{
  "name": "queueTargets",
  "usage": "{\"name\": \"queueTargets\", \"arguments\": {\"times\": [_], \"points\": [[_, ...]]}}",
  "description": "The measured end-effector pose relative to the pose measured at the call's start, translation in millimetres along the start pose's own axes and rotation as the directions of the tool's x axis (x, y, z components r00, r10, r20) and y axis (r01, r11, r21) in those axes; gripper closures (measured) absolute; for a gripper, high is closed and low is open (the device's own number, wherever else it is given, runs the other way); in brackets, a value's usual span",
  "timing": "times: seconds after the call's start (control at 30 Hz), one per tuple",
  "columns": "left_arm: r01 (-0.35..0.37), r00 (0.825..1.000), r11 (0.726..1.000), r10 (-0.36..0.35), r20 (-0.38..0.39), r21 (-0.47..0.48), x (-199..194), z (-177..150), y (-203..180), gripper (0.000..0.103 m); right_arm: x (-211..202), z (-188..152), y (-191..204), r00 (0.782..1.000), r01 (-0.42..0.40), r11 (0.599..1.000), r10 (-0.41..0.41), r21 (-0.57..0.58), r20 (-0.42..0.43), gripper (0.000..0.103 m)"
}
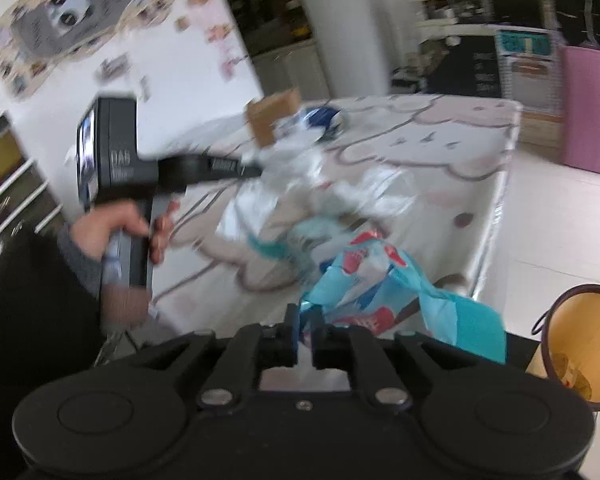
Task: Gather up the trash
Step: 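Grasp the white tissue with the left gripper while the right grasps the blue wrapper, then lift the tissue with the left gripper while the right lifts the blue-and-white plastic bag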
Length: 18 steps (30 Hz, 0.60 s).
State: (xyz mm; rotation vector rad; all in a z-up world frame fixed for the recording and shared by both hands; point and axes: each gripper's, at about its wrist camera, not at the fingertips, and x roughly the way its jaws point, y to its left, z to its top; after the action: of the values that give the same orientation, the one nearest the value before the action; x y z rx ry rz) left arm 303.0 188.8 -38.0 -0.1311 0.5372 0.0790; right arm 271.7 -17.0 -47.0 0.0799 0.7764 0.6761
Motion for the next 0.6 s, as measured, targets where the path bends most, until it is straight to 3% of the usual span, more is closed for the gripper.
{"name": "queueTargets", "arguments": {"times": [0.1,0.23,0.37,0.4,0.5,0.6], "points": [[0.0,1.0,1.0,0.0,0.029,0.004,-22.5,-2.5,6.5,0.097,-4.4,-5.3,8.1,1.0,-0.003,0.999,0.003,-0.035,-0.015,0.077],[-0.004,0.999,1.0,0.004,0.037,-0.015,-48.6,-9.0,22.4,0.097,-17.2,-8.0,12.0,1.0,0.009,0.999,-0.009,-0.048,-0.008,0.07],[-0.011,1.0,1.0,0.011,0.012,-0.028,-66.1,-23.9,36.9,0.097,-31.7,4.0,13.0,0.999,0.031,0.996,-0.029,-0.087,0.031,0.061],[-0.01,1.0,1.0,0.01,-0.001,-0.028,-66.8,-28.0,39.4,0.097,-33.7,8.8,13.4,0.999,0.036,0.994,-0.032,-0.103,0.041,0.054],[0.007,0.998,0.999,-0.01,-0.066,-0.042,-62.1,-48.4,45.4,0.097,-30.2,22.7,13.6,0.997,0.058,0.976,-0.047,-0.209,0.056,0.03],[0.023,0.991,0.997,-0.033,-0.13,-0.075,-53.7,-71.6,48.6,0.098,-11.7,30.4,14.0,0.998,0.059,0.925,-0.053,-0.376,0.028,0.022]]}}
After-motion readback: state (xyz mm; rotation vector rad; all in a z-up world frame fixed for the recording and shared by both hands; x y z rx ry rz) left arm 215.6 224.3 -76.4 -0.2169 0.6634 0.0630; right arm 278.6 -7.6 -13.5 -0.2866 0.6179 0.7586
